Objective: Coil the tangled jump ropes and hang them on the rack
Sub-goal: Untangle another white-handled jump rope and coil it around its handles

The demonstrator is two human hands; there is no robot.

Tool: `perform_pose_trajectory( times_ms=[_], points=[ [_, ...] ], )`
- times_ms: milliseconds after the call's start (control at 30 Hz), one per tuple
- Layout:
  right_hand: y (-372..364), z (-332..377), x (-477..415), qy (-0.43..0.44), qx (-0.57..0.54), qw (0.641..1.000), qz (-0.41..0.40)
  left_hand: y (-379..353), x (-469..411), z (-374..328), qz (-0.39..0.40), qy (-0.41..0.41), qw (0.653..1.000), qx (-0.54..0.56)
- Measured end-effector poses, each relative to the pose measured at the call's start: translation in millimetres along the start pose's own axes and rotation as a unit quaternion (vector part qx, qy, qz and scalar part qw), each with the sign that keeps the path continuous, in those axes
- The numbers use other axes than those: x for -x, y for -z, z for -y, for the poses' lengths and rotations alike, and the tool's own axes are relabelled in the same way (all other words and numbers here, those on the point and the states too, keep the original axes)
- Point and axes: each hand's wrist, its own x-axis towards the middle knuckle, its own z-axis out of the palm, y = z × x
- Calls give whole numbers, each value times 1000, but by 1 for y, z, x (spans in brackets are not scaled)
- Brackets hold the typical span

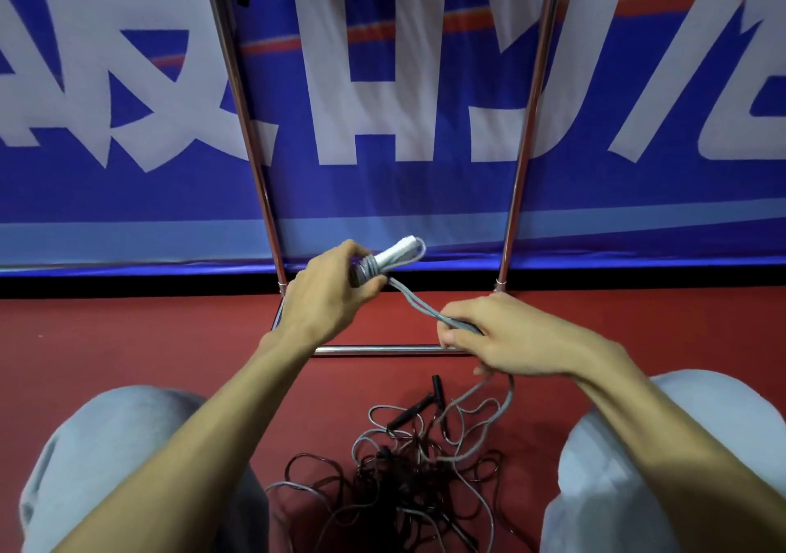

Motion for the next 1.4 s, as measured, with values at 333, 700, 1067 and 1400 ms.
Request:
perform_pose_trajectory(
  times_ms=[333, 700, 1067, 1400],
  points=[
    [2, -17, -9, 85, 86, 953, -277, -21, 20, -22, 149, -226, 945, -180],
    [3, -35, -22, -83, -92, 931, -343, 0, 25, -28, 198, -184, 955, 122],
    [-15, -5, -24, -87, -357, 928, -55, 15, 16, -43, 130, 58, 844, 517],
    [-17, -14, -9, -138, -131, 966, 173, 5, 12, -32, 105, 79, 856, 500]
  ],
)
